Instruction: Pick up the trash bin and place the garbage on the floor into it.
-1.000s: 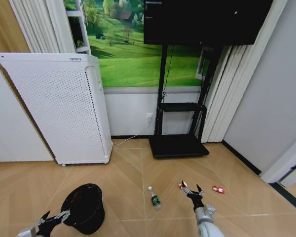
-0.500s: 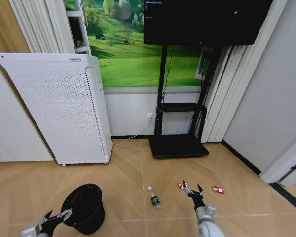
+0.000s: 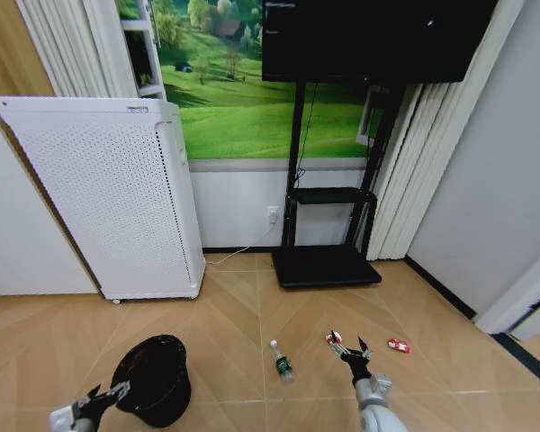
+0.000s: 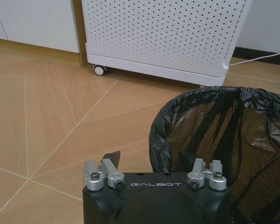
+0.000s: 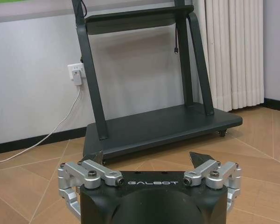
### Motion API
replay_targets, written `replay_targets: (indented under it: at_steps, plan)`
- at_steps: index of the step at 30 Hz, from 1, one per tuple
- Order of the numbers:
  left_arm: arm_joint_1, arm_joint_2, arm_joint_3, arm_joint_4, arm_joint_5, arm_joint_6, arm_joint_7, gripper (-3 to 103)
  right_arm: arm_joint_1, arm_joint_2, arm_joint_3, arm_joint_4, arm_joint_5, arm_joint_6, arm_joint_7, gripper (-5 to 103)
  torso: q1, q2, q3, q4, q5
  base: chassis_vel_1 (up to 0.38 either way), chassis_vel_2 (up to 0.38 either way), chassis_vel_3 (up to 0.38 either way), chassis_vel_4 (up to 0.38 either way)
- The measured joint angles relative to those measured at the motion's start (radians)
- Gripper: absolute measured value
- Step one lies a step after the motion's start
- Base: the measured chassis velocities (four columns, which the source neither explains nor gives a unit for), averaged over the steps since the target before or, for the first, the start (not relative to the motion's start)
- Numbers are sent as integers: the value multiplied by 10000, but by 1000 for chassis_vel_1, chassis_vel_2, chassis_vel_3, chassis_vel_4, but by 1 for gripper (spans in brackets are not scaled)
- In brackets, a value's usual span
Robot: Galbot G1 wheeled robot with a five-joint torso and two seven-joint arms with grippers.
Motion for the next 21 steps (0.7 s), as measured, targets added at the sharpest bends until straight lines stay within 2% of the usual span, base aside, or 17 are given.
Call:
replay_targets:
  at_steps: [1, 2, 4, 5, 8, 9, 11, 14, 15, 16, 18, 21]
  plan:
    - [-1, -5, 0, 52, -1, -44, 46, 66, -13, -15, 8, 1, 23, 5, -1, 100, 0, 2, 1, 0, 3, 0, 0, 0, 0]
    - [-1, -5, 0, 52, -1, -44, 46, 66, -13, -15, 8, 1, 23, 5, -1, 100, 0, 2, 1, 0, 3, 0, 0, 0, 0]
    - [-12, 1, -6, 107, -6, -79, 97, 55, -37, -37, 23, -2, 53, 30, -4, 100, 0, 4, 2, -1, 3, 0, 0, 0, 0]
    - [-12, 1, -6, 107, -6, -79, 97, 55, -37, -37, 23, -2, 53, 30, -4, 100, 0, 4, 2, -1, 3, 0, 0, 0, 0]
    - [-29, 7, -7, 122, -12, -94, 114, 39, -57, -37, 22, -35, 55, 70, -8, 100, 1, 4, 4, -1, 0, 0, 0, 0, 0]
    - [-29, 7, -7, 122, -12, -94, 114, 39, -57, -37, 22, -35, 55, 70, -8, 100, 1, 4, 4, -1, 0, 0, 0, 0, 0]
    - [-50, 0, 21, 108, -11, -122, 105, 28, -57, -29, 4, -58, 53, 84, -13, 100, 1, 4, 4, -1, -4, 0, 0, 0, 0]
    - [-68, -12, 50, 71, -28, -122, 66, 23, -54, -20, -9, -64, 41, 85, -15, 100, 2, 4, 6, -1, -6, 0, 0, 0, 0]
    - [-88, -14, 71, 33, -38, -104, 41, 16, -48, -12, -18, -64, 25, 85, -16, 100, 2, 4, 7, -2, -8, 0, 0, 0, 0]
    - [-88, -14, 71, 33, -38, -104, 41, 16, -48, -12, -18, -64, 25, 85, -16, 100, 2, 4, 7, -2, -8, 0, 0, 0, 0]
    - [-225, -11, 137, -53, -97, -148, 46, 7, -37, 2, -37, -72, -36, 85, -19, 100, 3, 5, 7, -1, -4, 0, 0, 0, 0]
    - [-380, -4, 180, -38, -231, -150, 23, 7, -77, 6, -38, 0, -128, 86, -19, 100, 3, 5, 7, -1, -5, 0, 0, 0, 0]
